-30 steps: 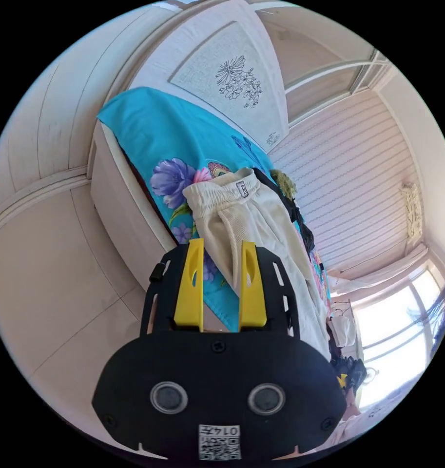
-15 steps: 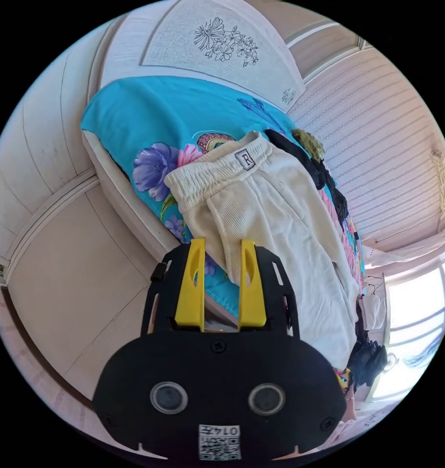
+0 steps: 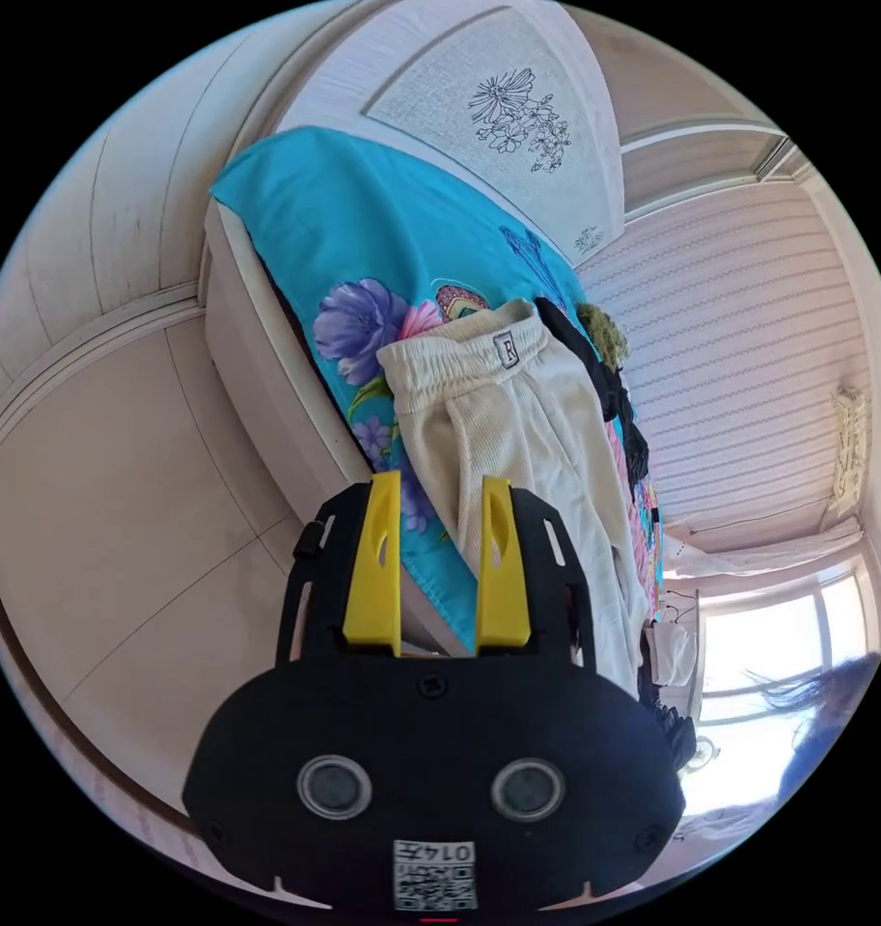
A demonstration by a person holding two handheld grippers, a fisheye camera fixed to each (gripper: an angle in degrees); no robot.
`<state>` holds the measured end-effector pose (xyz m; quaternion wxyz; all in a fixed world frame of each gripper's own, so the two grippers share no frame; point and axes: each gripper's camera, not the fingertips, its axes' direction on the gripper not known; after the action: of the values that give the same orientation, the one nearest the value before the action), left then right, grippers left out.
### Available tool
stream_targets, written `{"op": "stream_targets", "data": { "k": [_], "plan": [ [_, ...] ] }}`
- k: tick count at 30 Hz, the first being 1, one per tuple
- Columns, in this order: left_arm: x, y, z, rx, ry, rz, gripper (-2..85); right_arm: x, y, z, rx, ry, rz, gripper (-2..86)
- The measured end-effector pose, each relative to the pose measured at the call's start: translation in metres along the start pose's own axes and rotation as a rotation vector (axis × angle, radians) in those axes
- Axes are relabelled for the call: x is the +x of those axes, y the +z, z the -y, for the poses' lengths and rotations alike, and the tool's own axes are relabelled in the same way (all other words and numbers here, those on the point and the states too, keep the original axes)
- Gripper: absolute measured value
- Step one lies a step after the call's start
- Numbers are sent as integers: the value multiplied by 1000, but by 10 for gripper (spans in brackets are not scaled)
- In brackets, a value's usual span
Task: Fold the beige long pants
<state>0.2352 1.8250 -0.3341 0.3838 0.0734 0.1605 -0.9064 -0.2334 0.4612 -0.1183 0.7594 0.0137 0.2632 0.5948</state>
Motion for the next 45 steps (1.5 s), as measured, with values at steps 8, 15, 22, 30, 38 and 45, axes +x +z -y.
{"op": "stream_targets", "data": {
  "k": [8,15,22,30,38,45],
  "plan": [
    [33,34,15,-66,92,45,89,-5,-23,17,-25,-83,-34,22],
    [48,15,26,-97,157,-15,8,-19,-35,36,-71,-155,-103,20],
    [105,-19,59,-14,289,-170,0,-86,-45,82,-26,-382,-201,20],
    [229,40,144,107,393,-189,46,-188,11,209,-19,-547,-377,35],
    [200,75,120,111,285,-100,61,-162,64,238,-84,-497,-367,117],
    [139,86,68,16,152,-105,84,-67,39,151,-71,-337,-165,109]
  ]
}}
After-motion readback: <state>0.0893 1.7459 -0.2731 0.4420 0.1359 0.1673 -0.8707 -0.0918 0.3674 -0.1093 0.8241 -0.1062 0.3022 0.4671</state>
